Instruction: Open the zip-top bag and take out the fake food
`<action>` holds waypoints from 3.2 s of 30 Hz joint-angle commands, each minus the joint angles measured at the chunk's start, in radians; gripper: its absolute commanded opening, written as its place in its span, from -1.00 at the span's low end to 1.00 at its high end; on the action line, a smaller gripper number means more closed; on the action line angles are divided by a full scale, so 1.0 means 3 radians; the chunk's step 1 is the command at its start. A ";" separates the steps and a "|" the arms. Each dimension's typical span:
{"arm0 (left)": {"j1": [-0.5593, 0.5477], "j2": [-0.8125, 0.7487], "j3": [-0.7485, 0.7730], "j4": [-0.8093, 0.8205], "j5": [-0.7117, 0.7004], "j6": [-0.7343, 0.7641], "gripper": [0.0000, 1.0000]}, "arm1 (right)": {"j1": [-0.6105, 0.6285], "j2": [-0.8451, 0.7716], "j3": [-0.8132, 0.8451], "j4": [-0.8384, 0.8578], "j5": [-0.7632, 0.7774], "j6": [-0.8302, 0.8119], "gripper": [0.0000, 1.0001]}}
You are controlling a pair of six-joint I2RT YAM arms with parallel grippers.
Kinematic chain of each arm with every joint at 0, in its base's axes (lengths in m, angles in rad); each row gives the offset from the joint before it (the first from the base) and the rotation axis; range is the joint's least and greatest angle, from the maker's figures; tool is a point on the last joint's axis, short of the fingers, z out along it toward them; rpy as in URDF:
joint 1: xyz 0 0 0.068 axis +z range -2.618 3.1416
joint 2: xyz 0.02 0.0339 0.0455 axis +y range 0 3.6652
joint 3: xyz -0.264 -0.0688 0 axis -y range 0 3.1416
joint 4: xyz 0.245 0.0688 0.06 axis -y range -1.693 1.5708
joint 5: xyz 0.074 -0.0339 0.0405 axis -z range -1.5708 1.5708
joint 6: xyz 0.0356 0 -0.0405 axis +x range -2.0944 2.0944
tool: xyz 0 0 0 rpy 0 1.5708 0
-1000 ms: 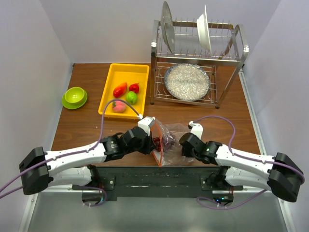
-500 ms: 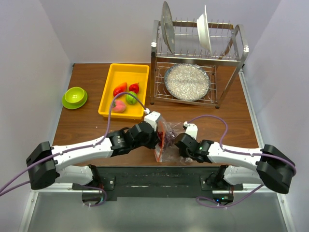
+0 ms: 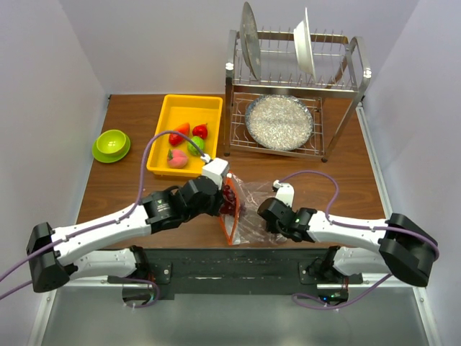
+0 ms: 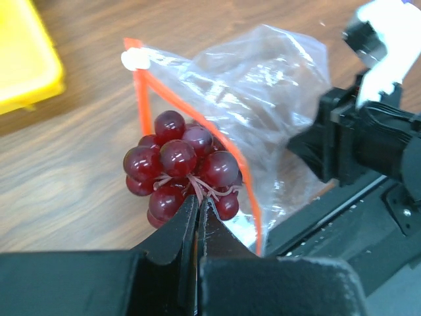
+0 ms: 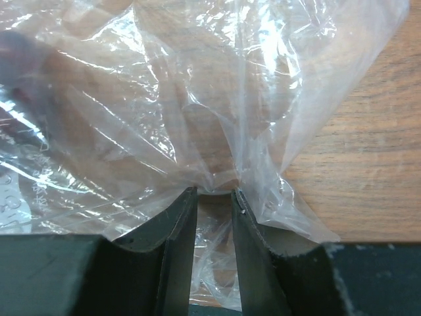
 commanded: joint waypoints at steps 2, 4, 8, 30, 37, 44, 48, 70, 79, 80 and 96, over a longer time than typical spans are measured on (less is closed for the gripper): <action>0.0046 -0.0276 0.0266 -0.0267 -0.0434 -0.0101 -1.00 | -0.0026 -0.0112 -0.0038 -0.0206 0.0156 0.0086 -0.38; 0.0066 -0.0317 0.0348 -0.0436 -0.0526 -0.0152 -1.00 | -0.0052 -0.0148 -0.0033 -0.0232 0.0156 0.0081 -0.38; 0.0112 -0.0384 0.0471 -0.0686 -0.0797 -0.0275 -1.00 | -0.0098 -0.0214 -0.0017 -0.0273 0.0156 0.0055 -0.38; 0.2253 0.0724 0.1488 0.0806 -0.0113 0.0507 -1.00 | -0.0190 -0.0644 0.0361 -0.0401 -0.0161 -0.0384 -0.27; 0.2582 0.1568 0.2061 0.1214 0.0230 0.0579 -1.00 | -0.0195 -0.0690 0.0504 -0.0385 -0.0289 -0.0538 -0.24; 0.2633 0.2330 0.2618 0.1510 0.0398 0.0610 -1.00 | -0.0195 -0.0726 0.0596 -0.0350 -0.0319 -0.0635 -0.23; 0.2628 0.2704 0.2966 0.1542 0.0547 0.0604 -1.00 | -0.0195 -0.0716 0.0627 -0.0324 -0.0309 -0.0686 -0.21; 0.3109 0.3191 0.2972 0.1210 0.0675 0.0451 0.57 | -0.0195 -0.0598 0.0642 -0.0145 -0.0442 -0.0722 -0.06; 0.3022 0.2282 0.2242 0.0883 0.0695 0.0134 0.82 | -0.0195 -0.0777 0.0642 -0.0196 -0.0452 -0.0737 0.21; 0.2936 0.2169 0.2109 0.0873 0.0675 0.0119 0.83 | -0.0195 -0.0802 0.0647 -0.0196 -0.0442 -0.0732 0.28; 0.0834 -0.0061 -0.0285 0.0826 -0.0050 -0.0336 1.00 | -0.0190 -0.1497 0.0571 -0.0447 -0.0187 -0.0850 0.62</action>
